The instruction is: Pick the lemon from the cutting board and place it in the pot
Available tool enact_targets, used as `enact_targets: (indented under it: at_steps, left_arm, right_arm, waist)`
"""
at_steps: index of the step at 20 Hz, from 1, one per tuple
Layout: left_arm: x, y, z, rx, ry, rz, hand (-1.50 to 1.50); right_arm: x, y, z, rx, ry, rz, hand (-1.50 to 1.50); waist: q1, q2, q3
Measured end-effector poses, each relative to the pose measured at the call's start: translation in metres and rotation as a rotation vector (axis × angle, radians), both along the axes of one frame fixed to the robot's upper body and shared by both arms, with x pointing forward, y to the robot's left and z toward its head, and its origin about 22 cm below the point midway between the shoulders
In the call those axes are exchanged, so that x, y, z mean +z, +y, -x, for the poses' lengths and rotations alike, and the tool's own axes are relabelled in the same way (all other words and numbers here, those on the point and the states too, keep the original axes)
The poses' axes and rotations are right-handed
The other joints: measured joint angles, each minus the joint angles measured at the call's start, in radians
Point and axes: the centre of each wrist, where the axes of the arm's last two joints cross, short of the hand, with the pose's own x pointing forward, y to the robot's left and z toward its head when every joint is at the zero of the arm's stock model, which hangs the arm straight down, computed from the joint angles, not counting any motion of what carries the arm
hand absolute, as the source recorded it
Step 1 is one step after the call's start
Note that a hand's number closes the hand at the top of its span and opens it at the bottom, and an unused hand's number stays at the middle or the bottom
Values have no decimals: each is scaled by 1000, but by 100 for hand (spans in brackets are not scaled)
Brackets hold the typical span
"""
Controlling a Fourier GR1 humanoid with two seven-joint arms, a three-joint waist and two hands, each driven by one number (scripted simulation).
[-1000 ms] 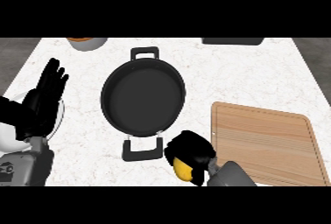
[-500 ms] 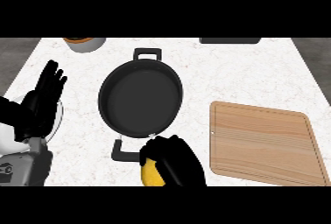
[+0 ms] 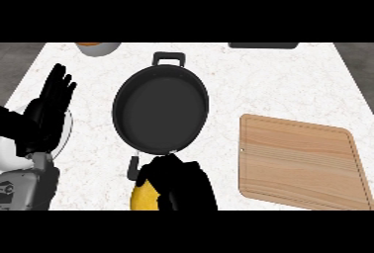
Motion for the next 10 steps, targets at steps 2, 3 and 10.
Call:
enact_targets:
  at_steps: [2, 3, 10]
  left_arm:
    - [1, -3, 0, -11, -3, -1, 0]
    - [-1, -6, 1, -16, -4, 2, 0]
    - [5, -6, 0, -32, -15, -1, 0]
  right_arm:
    - [12, 7, -1, -27, -9, -21, 150]
    - [13, 11, -3, -40, -12, -24, 150]
    - [32, 32, -45, -85, -36, -13, 150]
  waist:
    - [8, 4, 0]
    - [11, 6, 0]
    - [25, 16, 1]
